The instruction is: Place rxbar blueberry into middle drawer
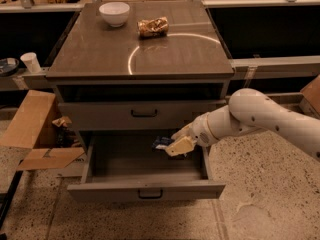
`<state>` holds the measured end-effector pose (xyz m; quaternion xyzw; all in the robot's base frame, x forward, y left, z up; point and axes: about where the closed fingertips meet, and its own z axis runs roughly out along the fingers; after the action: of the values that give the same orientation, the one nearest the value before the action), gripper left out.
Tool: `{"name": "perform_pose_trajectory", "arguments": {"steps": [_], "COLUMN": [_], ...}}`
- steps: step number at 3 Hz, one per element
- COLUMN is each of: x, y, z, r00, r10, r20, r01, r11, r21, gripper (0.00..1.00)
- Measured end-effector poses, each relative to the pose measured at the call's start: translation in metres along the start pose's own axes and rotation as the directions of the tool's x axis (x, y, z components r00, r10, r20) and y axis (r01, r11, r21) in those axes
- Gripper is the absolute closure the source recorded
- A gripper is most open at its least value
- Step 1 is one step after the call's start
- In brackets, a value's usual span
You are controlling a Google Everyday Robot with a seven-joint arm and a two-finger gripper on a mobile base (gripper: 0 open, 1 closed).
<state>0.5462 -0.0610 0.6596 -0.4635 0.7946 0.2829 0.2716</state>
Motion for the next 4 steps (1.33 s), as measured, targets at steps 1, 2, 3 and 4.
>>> {"name": "perform_pose_trajectory", "arguments": {"steps": [1, 2, 3, 4], "x": [0.042, 0.076, 0.102, 0.118], "y": [-0.034, -0.065, -0.09, -0.106], "z": [0.028, 0.057, 0.085, 0.109], "r00": [0.997, 0.992, 0.988, 0.984], "r10": [0.061, 0.109, 0.137, 0.155], "r20": [-0.038, -0.056, -0.075, -0.093], "r01": [-0.059, -0.106, -0.132, -0.149], "r11": [0.9971, 0.9922, 0.9889, 0.9869], "r21": [0.048, 0.067, 0.069, 0.061], "gripper": [1.0, 1.0, 1.0, 0.81]}}
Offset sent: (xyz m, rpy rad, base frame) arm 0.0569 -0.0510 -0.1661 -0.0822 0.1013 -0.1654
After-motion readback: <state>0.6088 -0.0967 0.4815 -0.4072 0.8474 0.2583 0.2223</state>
